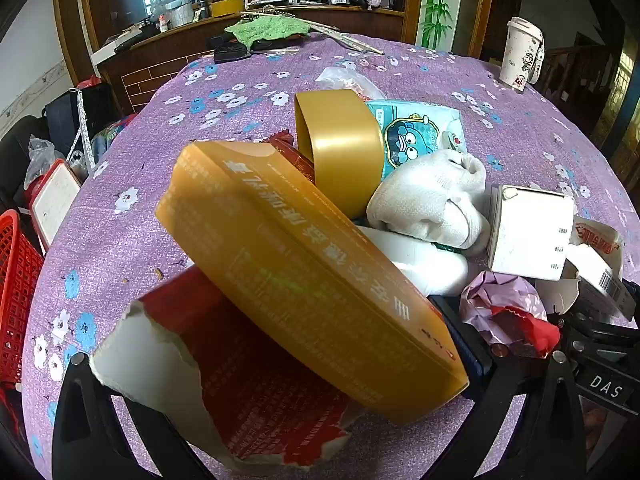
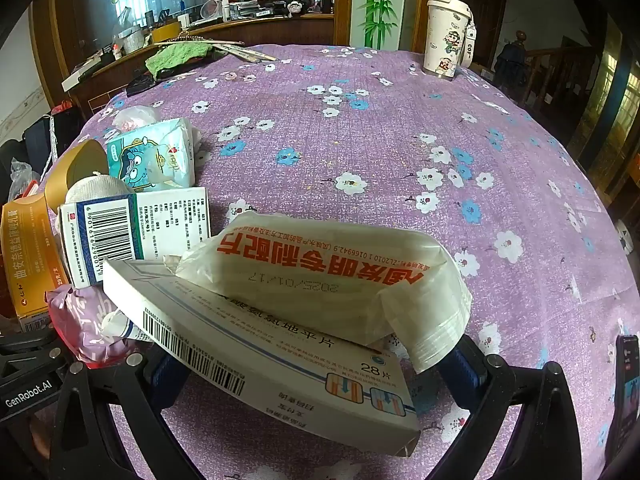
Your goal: Collect trash
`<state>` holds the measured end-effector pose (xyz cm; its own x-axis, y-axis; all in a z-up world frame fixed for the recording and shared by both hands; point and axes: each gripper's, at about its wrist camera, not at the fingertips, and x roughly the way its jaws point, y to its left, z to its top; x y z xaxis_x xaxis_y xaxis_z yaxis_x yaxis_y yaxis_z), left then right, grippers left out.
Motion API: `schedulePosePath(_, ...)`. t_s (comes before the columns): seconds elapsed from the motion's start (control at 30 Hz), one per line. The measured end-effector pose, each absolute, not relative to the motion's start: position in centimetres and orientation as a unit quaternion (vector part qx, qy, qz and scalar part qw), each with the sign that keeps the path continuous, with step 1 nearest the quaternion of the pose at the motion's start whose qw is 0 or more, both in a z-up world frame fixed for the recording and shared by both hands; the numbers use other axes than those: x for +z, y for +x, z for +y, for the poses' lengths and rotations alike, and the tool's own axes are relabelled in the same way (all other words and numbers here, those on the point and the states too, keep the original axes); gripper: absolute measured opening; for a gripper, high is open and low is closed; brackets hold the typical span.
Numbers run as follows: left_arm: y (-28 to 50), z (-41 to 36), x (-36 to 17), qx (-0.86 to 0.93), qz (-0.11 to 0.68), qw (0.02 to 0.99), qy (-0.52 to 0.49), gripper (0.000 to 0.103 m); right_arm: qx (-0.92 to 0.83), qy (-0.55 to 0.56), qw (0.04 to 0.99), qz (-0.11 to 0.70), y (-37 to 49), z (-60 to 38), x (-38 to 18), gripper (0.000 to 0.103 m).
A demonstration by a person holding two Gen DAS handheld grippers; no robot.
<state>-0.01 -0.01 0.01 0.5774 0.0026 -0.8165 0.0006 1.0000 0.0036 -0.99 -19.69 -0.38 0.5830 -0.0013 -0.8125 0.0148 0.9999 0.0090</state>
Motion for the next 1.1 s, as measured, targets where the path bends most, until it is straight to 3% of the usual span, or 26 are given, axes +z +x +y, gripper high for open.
schedulePosePath(0.23, -2.3, 1.0, 0.8, -0.03, 0.491, 0.87, 0.02, 0.103, 0.011, 0.002, 0.874, 0.486, -1.3, -20.0, -0.1, 0.103)
schedulePosePath(0.47, -9.0, 3.7, 5.6, -0.066, 0.402, 0.913, 0.035, 0.103, 0.034, 0.012, 0.882, 0.47, -7.5, -21.1, 2.7, 0.103)
schedulePosePath(0.73, -15.2, 4.8, 10.1, -0.082, 0.261, 0.961, 0.043, 0.103, 0.035, 0.013, 0.951, 0.307, -16.1, -19.9, 9.6, 0.103)
schedulePosePath(0.9, -18.1, 5.6, 9.8, -0.031, 0.209, 0.977, 0.036, 0.103, 0.022, 0.014, 0.975, 0.222, -19.7, -17.7, 11.4, 0.103)
schedulePosePath(1.1, -19.0, 7.2, 8.7, 0.002, 0.21, 0.977, 0.029, 0.103, 0.021, -0.006, 0.976, 0.216, -21.6, -15.3, 8.9, 0.103)
